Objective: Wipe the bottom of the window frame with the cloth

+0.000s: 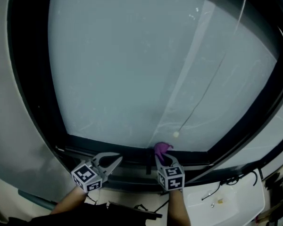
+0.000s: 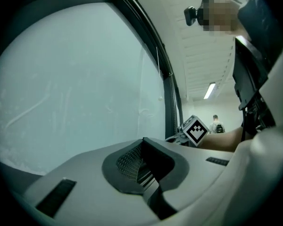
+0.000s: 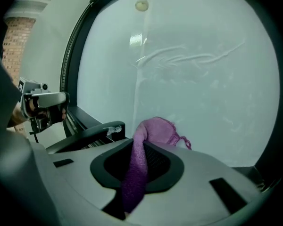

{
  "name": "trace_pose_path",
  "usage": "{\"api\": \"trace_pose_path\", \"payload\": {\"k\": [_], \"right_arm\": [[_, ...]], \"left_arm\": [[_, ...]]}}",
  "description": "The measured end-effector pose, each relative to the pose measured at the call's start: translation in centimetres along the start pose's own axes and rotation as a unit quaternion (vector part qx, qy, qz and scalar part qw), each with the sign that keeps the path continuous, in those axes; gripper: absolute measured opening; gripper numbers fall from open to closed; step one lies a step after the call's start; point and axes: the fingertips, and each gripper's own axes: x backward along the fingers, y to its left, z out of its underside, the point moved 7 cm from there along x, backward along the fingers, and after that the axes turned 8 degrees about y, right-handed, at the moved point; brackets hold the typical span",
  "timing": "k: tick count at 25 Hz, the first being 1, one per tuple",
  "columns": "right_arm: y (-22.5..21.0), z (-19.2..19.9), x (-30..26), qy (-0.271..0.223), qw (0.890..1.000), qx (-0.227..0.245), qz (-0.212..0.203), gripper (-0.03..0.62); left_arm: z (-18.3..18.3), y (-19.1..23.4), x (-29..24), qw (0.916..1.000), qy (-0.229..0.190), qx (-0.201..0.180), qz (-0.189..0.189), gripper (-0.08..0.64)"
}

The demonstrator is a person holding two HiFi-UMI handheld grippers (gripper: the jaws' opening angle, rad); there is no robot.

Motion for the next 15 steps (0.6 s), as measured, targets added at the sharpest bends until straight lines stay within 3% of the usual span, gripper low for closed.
{"api": "trace_pose_path", "payload": {"k": [7,15], "right_arm": [[0.9,-1.0,0.6,-0.051,0.998,0.013,-0.032,0.067],[1.3,0.1,0.4,-0.051,0.996,-0.027,-0.071,0.067]], "left_arm": [[0.1,-1.0,1.4,0.9998,-0.001,-0.003,-0.019,0.002],[0.3,-1.2,2.7,0.9992,0.005,-0.002,-0.040,0.002]]}}
